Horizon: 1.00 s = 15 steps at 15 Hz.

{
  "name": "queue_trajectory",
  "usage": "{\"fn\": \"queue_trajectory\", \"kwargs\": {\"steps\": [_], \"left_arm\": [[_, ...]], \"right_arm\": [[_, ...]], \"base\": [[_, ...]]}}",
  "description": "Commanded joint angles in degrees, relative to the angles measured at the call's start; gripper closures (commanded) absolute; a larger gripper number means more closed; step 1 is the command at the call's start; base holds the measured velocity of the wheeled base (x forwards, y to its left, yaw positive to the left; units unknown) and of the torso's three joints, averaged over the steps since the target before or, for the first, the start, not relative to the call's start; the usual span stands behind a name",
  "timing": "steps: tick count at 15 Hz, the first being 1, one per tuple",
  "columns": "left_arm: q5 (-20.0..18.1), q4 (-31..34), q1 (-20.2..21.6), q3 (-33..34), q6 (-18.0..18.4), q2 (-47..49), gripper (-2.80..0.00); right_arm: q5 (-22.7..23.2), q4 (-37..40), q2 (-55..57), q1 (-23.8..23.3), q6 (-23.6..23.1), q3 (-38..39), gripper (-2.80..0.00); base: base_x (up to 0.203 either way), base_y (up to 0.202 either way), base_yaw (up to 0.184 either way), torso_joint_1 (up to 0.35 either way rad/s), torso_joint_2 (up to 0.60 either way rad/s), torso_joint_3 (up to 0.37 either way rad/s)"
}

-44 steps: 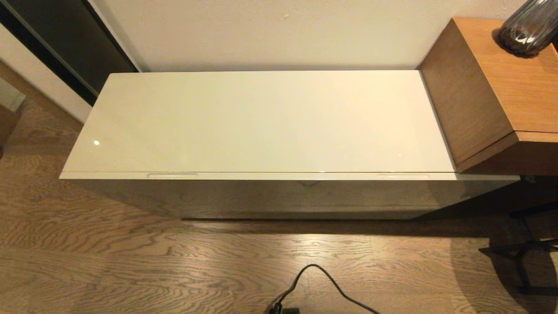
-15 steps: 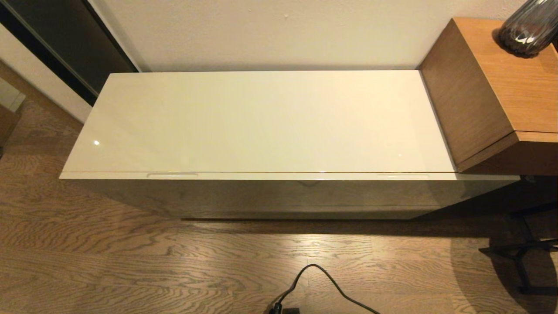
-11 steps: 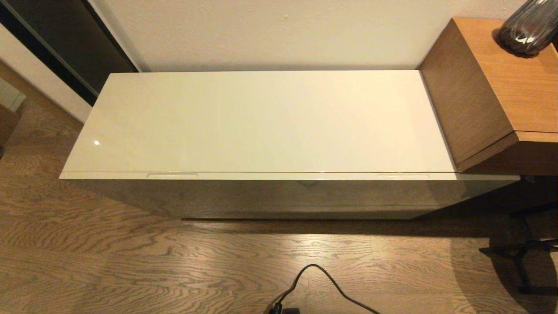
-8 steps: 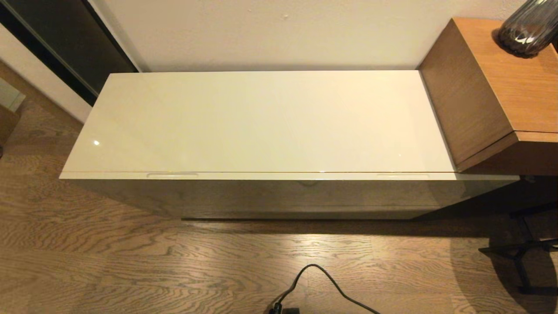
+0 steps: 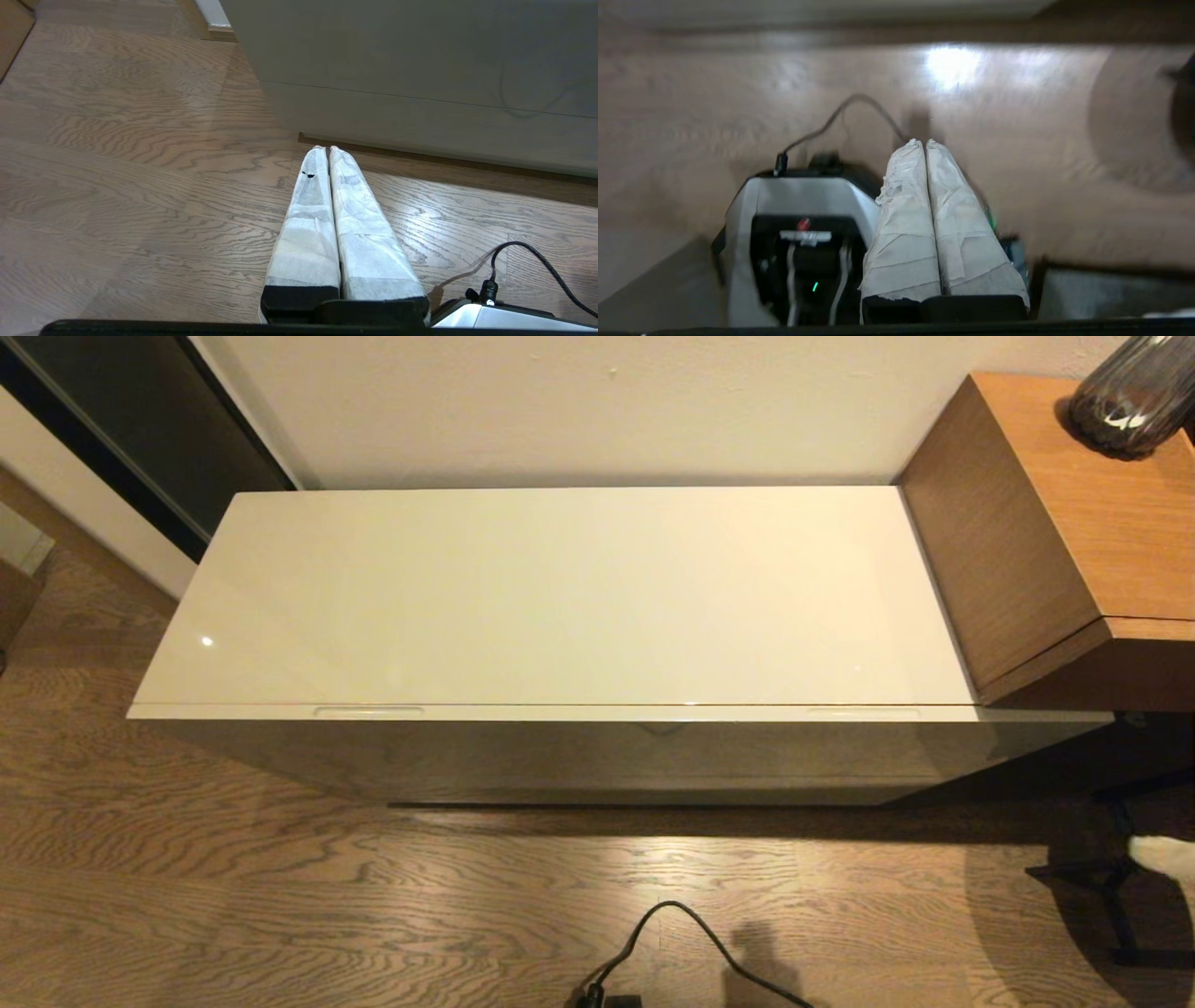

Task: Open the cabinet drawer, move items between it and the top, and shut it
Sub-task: Open the drawer

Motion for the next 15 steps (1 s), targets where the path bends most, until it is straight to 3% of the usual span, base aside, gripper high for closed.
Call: {"fn": "queue_trajectory", "kwargs": {"steps": [1,4,6,10,15], "left_arm": [[0.00,0.00,0.02,0.16,0.02,-2.22,0.00],[0.06,0.00,0.02,0.18,0.02,-2.22,0.00],[-0.01,0.00,0.02,0.18,0.02,-2.22,0.00],[-0.01,0.00,0.02,0.18,0.02,-2.22,0.00],[-0.01,0.00,0.02,0.18,0.02,-2.22,0.00]], "right_arm": [[-1.93,-1.20,21.41,3.40,2.15,-6.77,0.00],[-6.77,-3.28,37.43,8.68,7.98,-24.18,0.00],[-9.63,-4.78,43.70,10.73,10.30,-29.55,0.00],[-14.58,-12.09,48.81,11.51,11.53,-30.78,0.00],[-15.19,-12.26,48.92,11.53,12.79,-31.54,0.00]], "base": [[0.000,0.000,0.000,0.000,0.00,0.000],[0.000,0.000,0.000,0.000,0.00,0.000],[0.000,0.000,0.000,0.000,0.00,0.000],[0.000,0.000,0.000,0.000,0.00,0.000],[0.000,0.000,0.000,0.000,0.00,0.000]]}}
